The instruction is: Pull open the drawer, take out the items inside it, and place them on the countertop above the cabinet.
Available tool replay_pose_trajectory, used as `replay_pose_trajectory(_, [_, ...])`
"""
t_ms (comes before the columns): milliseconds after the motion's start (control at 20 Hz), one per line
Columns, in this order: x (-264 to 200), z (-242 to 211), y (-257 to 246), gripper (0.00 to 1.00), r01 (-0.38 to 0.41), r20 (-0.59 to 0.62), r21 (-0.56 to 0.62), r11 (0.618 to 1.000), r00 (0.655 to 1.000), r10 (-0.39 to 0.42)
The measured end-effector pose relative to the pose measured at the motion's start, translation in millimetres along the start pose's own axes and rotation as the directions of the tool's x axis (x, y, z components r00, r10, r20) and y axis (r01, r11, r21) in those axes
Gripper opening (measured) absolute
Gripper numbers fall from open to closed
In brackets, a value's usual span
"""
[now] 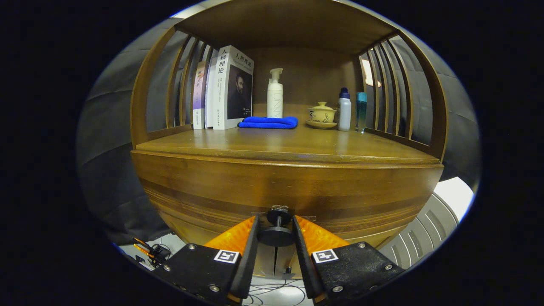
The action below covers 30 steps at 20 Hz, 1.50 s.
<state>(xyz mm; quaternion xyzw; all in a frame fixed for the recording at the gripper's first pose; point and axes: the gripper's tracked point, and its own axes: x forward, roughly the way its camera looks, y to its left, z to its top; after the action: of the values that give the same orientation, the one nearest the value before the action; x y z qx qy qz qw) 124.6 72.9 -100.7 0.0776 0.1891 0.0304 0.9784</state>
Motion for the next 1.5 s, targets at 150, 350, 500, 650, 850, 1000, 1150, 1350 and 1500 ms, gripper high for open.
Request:
replay_pose_trajectory(150, [-1,-1,-1,0.43,0.014,-0.025,0.004,1.0,1.0,-0.014])
replay_pose_trajectory(350, [-2,-2,-1,0.41,0.012,-0.029,0.008,1.0,1.0,-0.012])
replay_pose_trajectory(500, [-11,-5,-1,0.41,0.024,-0.029,0.018,1.0,0.999,-0.024])
replay_pose_trajectory(650, [-22,-8,-1,0.41,0.031,-0.024,0.013,0.999,0.999,-0.031])
replay_pose_trajectory(850, [-39,-13,0,0.41,0.031,-0.02,0.014,0.999,0.999,-0.03])
replay_pose_trajectory(1000, [-50,-17,2,0.41,0.037,-0.016,0.0,0.999,0.999,-0.037])
replay_pose_trajectory(1150, [-63,-21,2,0.41,0.041,-0.016,0.007,0.999,0.999,-0.041])
replay_pose_trajectory(1350, [-83,-27,4,0.41,0.043,-0.009,0.009,0.999,0.999,-0.043])
replay_pose_trajectory(1500, [-98,-33,5,0.41,0.048,-0.012,0.014,0.999,0.999,-0.047])
